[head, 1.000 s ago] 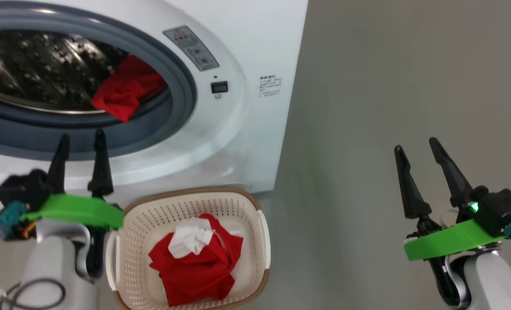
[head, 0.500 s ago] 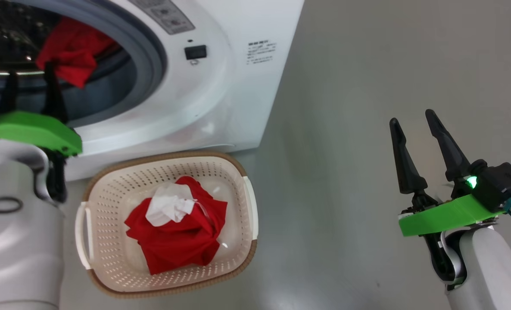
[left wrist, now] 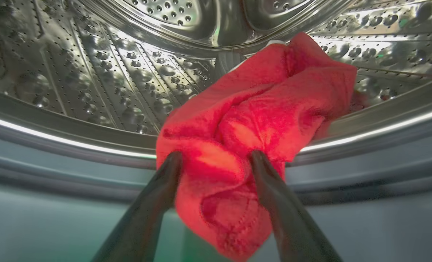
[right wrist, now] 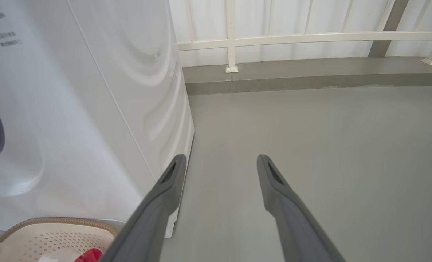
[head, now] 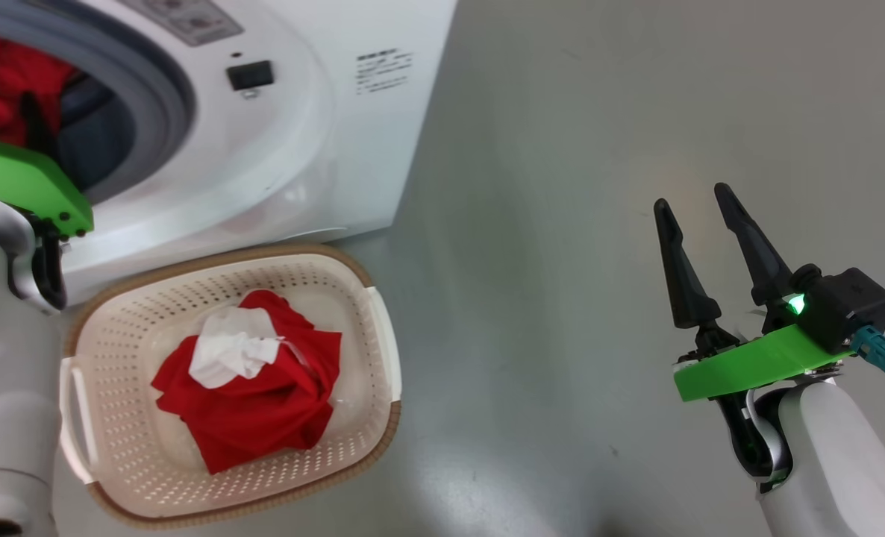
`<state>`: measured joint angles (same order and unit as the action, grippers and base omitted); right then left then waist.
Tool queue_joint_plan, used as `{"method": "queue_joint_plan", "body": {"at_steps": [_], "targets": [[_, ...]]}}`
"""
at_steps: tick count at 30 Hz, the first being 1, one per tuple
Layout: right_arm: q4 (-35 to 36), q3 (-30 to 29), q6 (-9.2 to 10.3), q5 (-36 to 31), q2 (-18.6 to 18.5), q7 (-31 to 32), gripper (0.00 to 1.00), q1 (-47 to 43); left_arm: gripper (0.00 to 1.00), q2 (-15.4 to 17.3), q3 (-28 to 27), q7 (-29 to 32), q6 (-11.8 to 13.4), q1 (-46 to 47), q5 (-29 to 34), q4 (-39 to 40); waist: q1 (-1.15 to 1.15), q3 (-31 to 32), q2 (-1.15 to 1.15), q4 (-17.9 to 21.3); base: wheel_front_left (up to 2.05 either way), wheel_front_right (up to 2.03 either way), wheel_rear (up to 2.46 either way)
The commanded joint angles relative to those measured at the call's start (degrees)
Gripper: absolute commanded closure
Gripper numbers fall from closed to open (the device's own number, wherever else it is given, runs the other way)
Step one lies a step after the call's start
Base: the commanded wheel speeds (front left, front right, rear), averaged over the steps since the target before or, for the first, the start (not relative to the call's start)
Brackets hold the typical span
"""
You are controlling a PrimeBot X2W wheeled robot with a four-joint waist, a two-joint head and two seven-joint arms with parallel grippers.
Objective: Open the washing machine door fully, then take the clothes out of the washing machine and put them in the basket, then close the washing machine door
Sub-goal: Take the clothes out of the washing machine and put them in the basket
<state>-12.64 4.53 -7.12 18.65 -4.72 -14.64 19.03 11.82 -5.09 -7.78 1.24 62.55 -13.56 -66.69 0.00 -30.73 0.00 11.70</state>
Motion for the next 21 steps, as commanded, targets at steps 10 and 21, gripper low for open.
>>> {"method": "queue_joint_plan", "body": {"at_steps": [10,21], "targets": [[0.7,1.1,-0.36,0.7,0.1,-0.4,0.00,-0.2,1.00,3.4,2.0,0.5,1.2,1.9,2.1,-2.9,0.00,0.9,0.00,1.1,0.00,0.00,0.00],[0.4,1.3,-0.36,0.6,-0.1,-0.4,0.00,-1.3,1.00,2.6,0.8,-6.8,-0.2,-2.7,-0.1,0.2,0.00,5.1,0.00,-1.0,0.00,0.00,0.00]]}}
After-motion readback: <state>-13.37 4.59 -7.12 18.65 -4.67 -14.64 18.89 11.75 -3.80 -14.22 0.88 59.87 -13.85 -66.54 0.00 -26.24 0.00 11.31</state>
